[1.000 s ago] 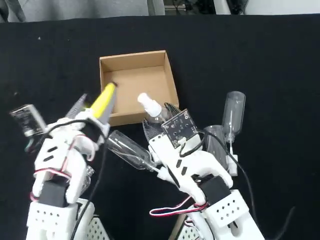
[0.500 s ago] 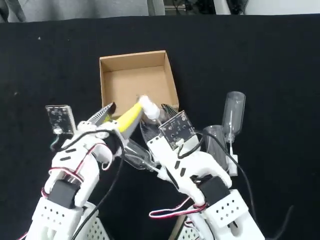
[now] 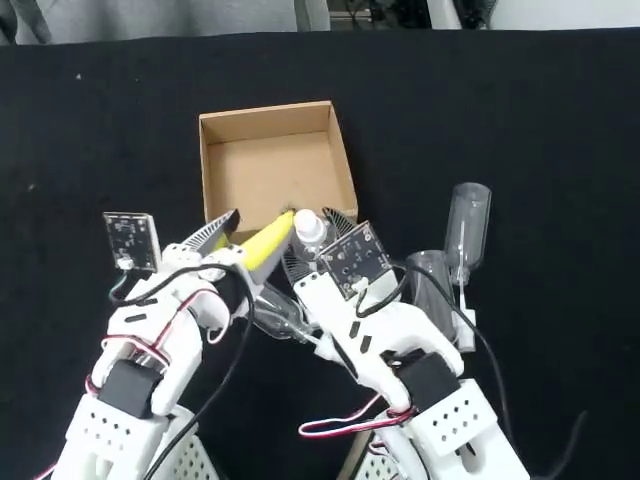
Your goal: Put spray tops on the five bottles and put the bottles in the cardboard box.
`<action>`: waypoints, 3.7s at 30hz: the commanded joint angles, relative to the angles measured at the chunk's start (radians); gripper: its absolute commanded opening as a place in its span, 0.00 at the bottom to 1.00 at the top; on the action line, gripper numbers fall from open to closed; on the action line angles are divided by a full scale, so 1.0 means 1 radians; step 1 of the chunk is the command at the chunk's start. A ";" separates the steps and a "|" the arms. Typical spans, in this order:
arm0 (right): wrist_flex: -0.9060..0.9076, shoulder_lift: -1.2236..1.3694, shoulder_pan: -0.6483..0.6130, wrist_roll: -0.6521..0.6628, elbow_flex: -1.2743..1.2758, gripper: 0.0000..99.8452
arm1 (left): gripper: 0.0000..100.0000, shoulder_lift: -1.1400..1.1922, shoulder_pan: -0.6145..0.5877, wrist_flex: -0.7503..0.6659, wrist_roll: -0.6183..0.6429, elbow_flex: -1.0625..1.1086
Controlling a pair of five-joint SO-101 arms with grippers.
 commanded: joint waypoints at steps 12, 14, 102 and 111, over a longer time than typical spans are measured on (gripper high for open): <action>0.038 -0.363 0.018 -0.009 0.133 0.14 | 0.27 -0.017 -0.186 0.000 0.025 -0.124; 0.098 -0.435 0.018 -0.009 0.133 0.14 | 0.27 -0.017 -0.214 0.002 0.025 -0.114; -0.322 1.188 0.017 -0.143 -0.986 0.06 | 0.27 -0.017 -0.599 -0.003 0.029 0.243; -0.322 1.457 0.018 -0.144 -1.196 0.06 | 0.27 -0.017 -0.599 -0.003 0.028 0.243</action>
